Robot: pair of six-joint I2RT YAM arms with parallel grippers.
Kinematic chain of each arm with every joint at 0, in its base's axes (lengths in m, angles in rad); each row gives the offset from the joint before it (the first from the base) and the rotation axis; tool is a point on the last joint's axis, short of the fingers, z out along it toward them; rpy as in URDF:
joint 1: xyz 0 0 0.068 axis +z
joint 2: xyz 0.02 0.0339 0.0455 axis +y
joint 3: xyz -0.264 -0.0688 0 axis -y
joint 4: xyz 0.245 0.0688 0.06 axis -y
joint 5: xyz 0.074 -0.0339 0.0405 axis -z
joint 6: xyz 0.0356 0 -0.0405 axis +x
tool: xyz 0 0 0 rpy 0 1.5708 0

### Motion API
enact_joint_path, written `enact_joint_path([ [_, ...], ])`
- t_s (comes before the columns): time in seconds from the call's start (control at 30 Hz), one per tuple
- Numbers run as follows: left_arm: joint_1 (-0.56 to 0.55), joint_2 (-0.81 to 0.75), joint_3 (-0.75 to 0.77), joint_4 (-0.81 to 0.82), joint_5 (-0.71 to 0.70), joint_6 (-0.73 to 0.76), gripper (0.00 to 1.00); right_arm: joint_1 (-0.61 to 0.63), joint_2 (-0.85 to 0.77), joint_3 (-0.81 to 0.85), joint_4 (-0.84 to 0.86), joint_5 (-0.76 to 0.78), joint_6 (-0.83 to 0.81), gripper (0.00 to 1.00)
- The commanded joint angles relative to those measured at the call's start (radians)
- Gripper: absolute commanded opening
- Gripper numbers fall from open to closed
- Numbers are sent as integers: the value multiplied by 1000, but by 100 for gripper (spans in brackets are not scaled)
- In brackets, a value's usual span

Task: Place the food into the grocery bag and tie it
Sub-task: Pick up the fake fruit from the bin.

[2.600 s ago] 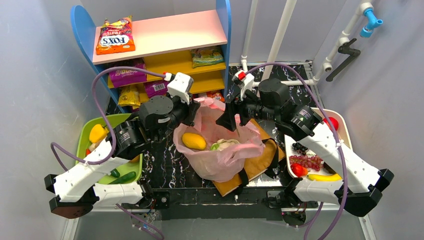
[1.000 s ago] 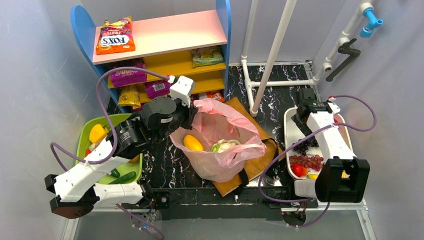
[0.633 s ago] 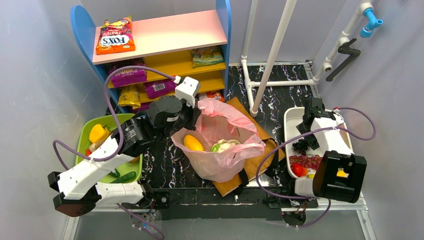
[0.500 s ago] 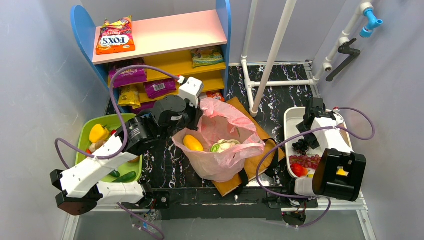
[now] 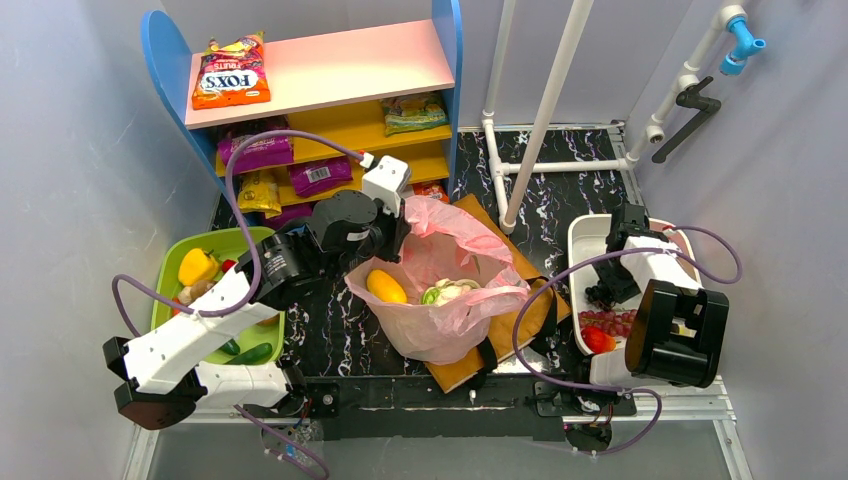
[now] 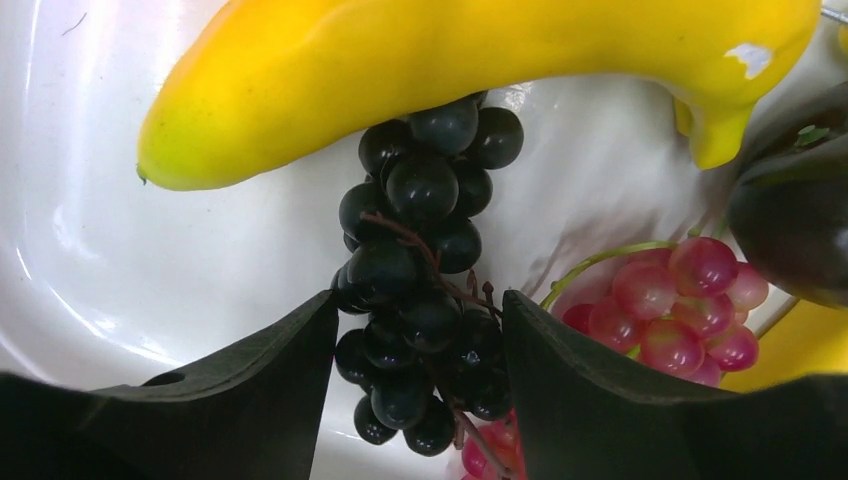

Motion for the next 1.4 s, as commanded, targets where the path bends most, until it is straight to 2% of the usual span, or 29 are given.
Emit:
enact_joint_path([
  [0.0, 4, -16, -19, 13, 8, -10, 0, -18, 12, -2, 24, -17, 8, 63],
  [0.07, 4, -16, -21, 15, 10, -11, 0, -20, 7, -8, 32, -24, 2, 50],
  [0.13, 4, -16, -23, 16, 8, -10, 0, -20, -2, -16, 46, -33, -5, 32],
  [0.2, 5, -19, -25, 17, 4, -10, 0, -20, -7, -18, 47, -37, -10, 20],
  [0.33, 5, -22, -33, 20, 0, -10, 0, -20, -19, -16, 52, -51, -30, 16],
  [0.5, 5, -25, -35, 19, -7, -10, 0, -20, -75, -34, 106, -148, -113, 1],
  [0.67, 5, -29, -40, 20, -16, -12, 0, -20, -184, -54, 146, -209, -171, 1],
  [1.03, 7, -30, -58, 41, -28, -22, 0, -21, -404, 10, 106, -397, -258, 1],
  [1.37, 6, -32, -51, 40, -33, -14, 0, -20, -526, 148, 87, -717, -327, 1],
])
